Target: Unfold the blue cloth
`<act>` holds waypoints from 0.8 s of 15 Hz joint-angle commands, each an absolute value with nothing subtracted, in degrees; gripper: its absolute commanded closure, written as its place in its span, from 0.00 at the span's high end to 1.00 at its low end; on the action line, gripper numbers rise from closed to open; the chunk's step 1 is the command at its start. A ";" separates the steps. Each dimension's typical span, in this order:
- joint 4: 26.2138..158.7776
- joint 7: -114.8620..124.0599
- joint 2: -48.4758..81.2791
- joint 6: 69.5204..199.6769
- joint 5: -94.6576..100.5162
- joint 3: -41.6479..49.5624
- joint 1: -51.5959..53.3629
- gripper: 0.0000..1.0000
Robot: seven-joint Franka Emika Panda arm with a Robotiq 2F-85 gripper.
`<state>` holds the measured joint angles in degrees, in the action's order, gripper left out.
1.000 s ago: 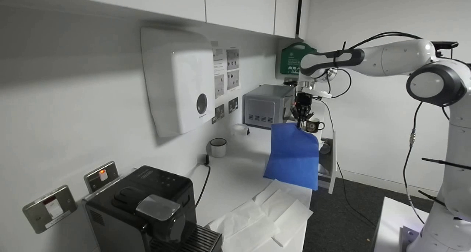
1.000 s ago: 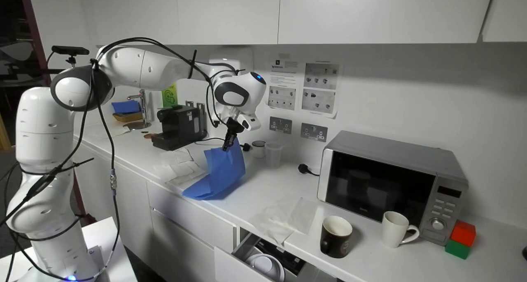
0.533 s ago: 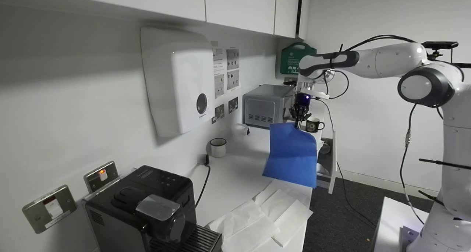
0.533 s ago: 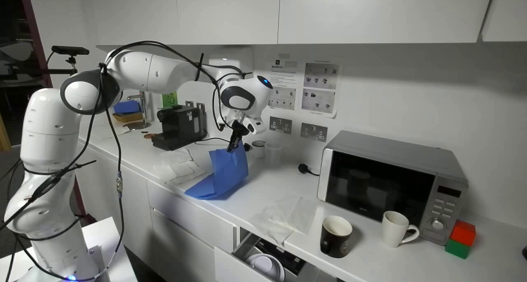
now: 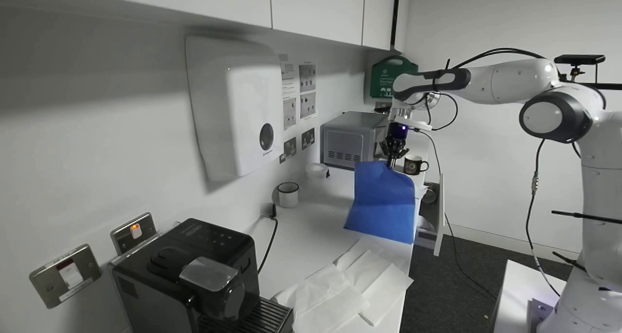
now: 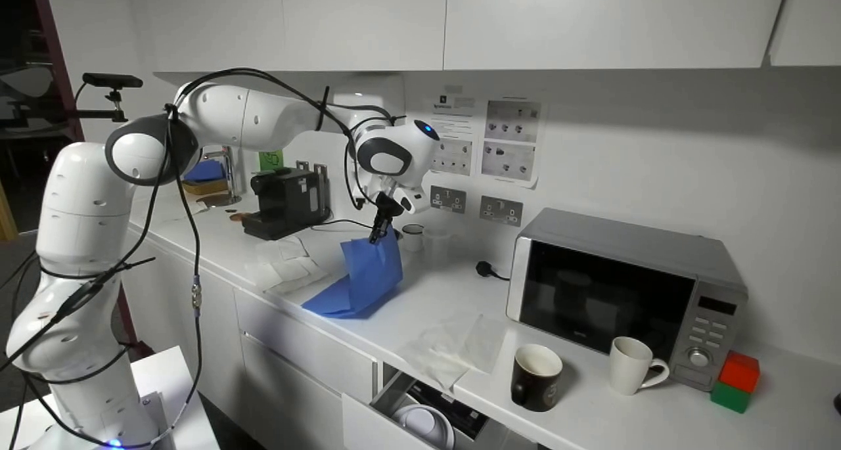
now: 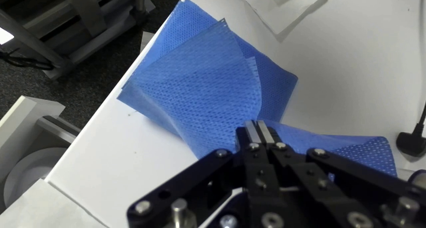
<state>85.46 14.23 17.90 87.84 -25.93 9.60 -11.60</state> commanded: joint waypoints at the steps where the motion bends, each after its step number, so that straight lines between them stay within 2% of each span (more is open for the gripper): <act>1: 83.28 11.88 19.71 89.49 -24.96 9.78 -12.89 0.00; 12: 84.99 -2.21 21.53 97.68 -21.56 9.69 -15.23 0.00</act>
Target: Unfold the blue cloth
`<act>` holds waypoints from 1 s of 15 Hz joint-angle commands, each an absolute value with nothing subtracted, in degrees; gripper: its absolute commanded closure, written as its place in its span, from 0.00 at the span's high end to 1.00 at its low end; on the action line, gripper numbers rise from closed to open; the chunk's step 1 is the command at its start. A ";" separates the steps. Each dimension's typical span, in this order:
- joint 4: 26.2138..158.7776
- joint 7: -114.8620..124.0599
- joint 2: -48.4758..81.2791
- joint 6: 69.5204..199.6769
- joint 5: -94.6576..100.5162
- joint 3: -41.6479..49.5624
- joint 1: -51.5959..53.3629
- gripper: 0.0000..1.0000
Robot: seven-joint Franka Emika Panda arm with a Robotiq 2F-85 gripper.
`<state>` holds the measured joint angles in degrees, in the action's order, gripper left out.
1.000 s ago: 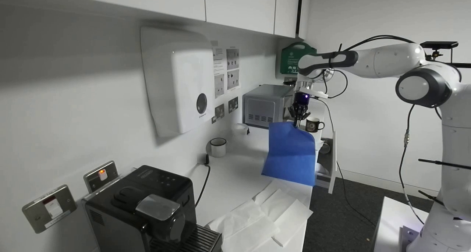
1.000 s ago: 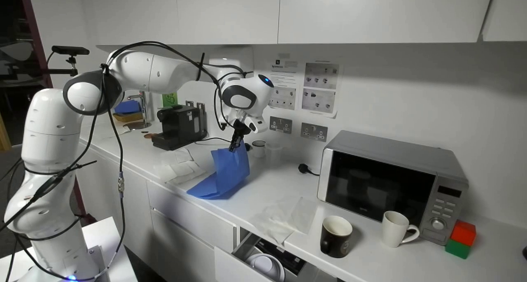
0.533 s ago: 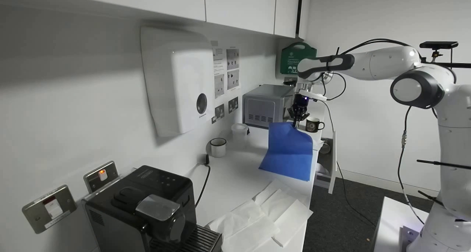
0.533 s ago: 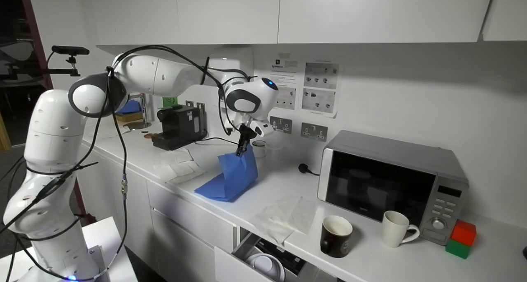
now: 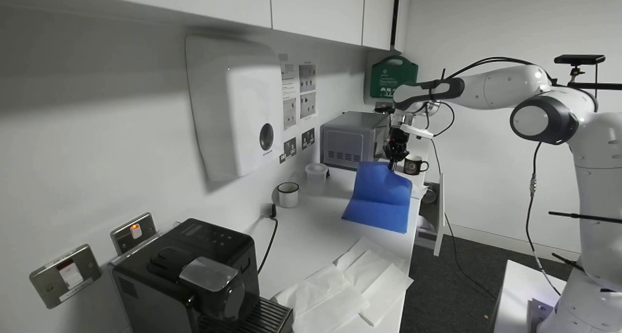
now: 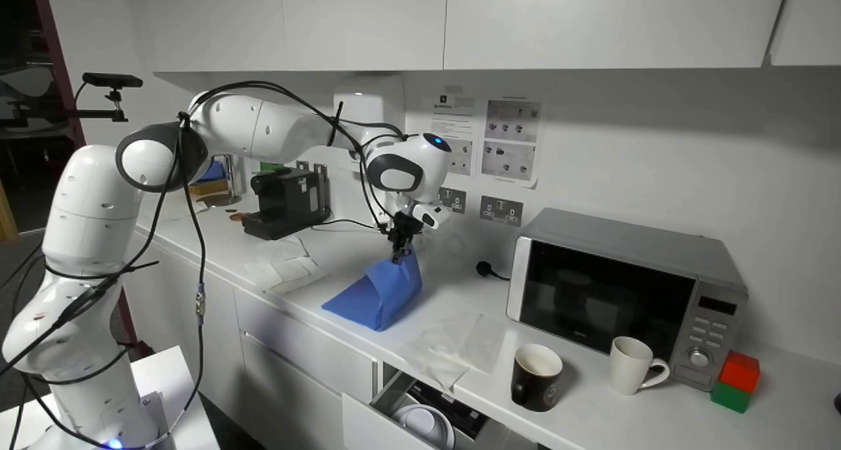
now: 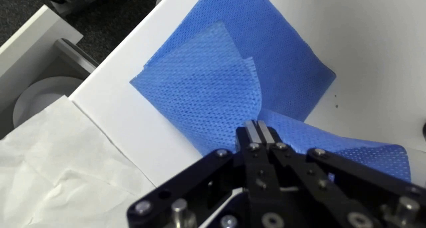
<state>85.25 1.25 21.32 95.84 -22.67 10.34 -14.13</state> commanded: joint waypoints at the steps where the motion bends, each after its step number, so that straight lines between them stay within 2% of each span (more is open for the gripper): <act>1: 85.08 -2.75 21.64 98.32 -21.45 9.68 -15.31 0.00; 14: 85.21 -5.10 22.67 101.45 -22.11 9.92 -17.93 0.00; 15: 85.23 -5.17 22.76 101.51 -22.00 9.92 -18.01 0.05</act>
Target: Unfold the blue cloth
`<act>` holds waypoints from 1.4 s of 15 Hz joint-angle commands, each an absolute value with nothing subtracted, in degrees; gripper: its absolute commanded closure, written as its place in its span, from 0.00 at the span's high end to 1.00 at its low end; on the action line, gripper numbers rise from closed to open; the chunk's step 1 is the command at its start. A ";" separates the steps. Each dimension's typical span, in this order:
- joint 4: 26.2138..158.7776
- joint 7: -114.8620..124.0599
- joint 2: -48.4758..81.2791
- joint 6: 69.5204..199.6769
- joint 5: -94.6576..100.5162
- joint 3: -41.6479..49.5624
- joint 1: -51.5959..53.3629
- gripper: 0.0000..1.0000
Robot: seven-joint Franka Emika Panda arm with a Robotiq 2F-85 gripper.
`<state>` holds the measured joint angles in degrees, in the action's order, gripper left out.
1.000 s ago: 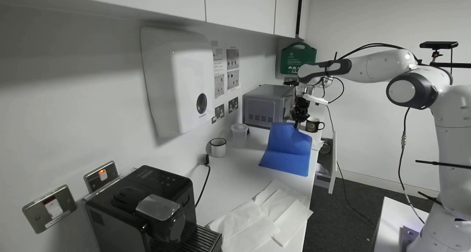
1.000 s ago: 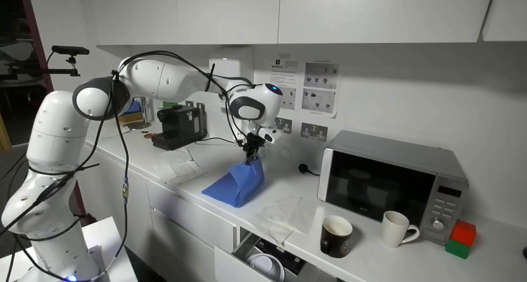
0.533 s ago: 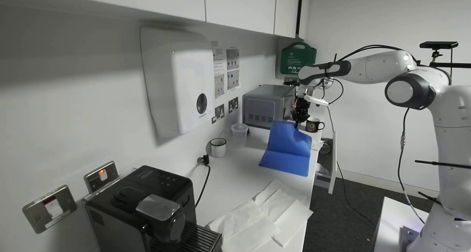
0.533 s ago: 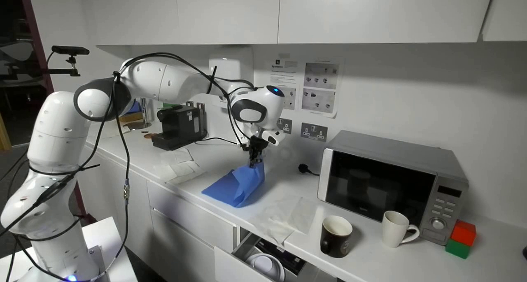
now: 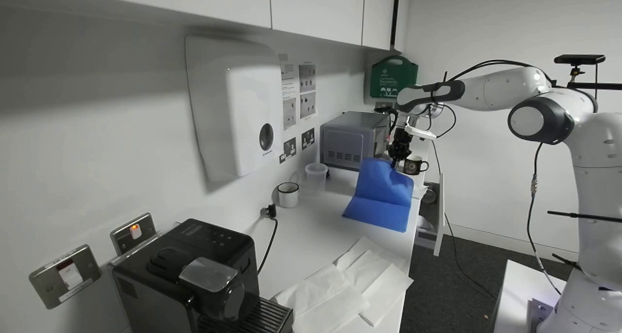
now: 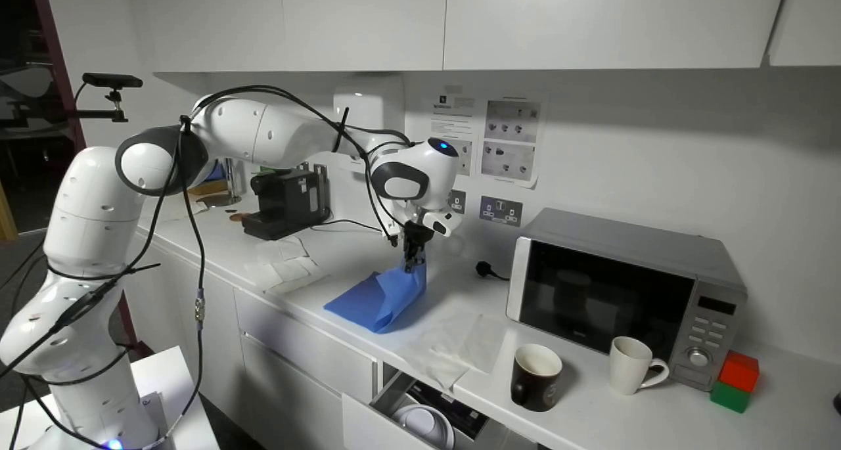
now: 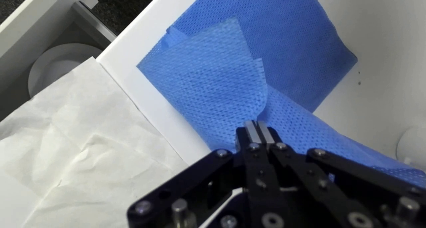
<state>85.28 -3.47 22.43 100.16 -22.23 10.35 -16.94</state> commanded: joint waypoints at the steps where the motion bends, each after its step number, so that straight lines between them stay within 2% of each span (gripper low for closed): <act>1: 85.22 -5.06 22.89 101.51 -21.91 9.93 -18.08 0.27; 3: 85.20 -4.79 23.18 101.70 -21.72 9.95 -18.11 0.32; 4: 85.18 -4.55 23.35 101.85 -21.57 9.97 -18.08 0.39; 12: 85.15 -4.62 23.73 102.87 -21.84 9.87 -18.32 0.99; 21: 86.18 -4.11 22.88 104.95 -20.51 10.30 -18.33 1.00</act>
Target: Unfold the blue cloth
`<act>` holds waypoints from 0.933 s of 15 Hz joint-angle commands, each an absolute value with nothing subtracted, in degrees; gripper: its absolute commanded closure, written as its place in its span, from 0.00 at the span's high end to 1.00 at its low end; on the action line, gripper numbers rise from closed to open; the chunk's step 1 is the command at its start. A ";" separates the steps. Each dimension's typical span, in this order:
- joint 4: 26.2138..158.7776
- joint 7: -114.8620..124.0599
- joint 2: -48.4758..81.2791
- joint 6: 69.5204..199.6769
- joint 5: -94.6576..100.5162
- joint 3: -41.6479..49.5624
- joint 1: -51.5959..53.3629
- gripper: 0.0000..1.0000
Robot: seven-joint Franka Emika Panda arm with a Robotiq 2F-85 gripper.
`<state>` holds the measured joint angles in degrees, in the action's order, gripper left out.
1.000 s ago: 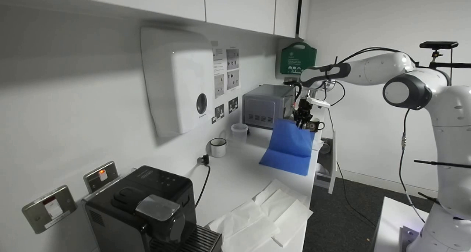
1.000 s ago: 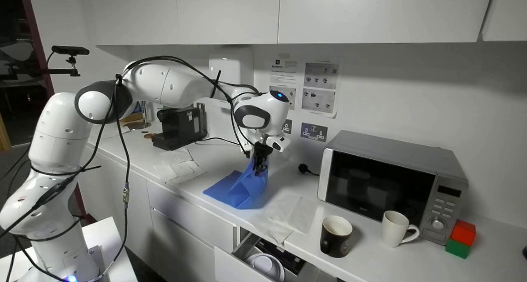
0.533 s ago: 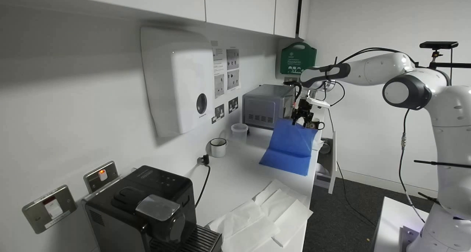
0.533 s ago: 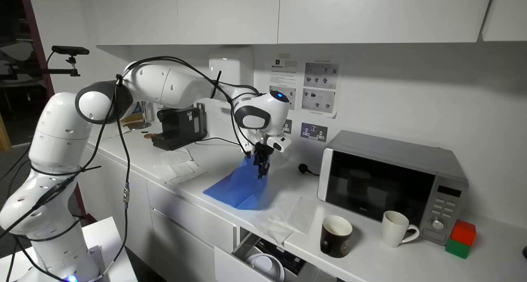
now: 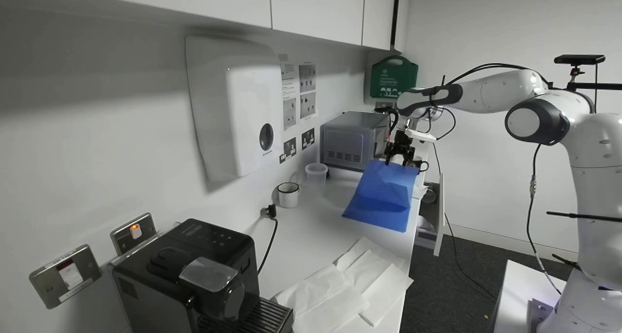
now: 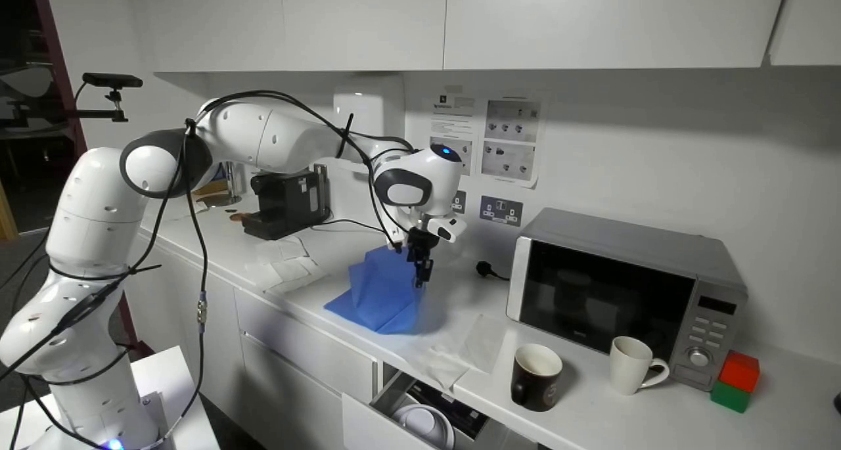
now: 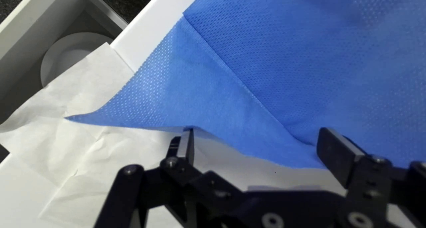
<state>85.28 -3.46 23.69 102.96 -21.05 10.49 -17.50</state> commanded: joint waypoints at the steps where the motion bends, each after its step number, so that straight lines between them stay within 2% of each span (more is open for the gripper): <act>1: 86.31 -4.17 22.84 105.35 -20.61 10.32 -18.41 1.00; 4: 86.33 -4.15 23.00 105.65 -20.57 10.32 -18.69 1.00; 5: 86.32 -4.55 23.02 105.53 -20.32 10.26 -18.69 0.75; 7: 86.33 -4.21 23.19 105.97 -19.95 10.33 -18.55 0.68; 14: 89.85 6.06 23.67 113.70 -2.92 13.45 -14.55 0.14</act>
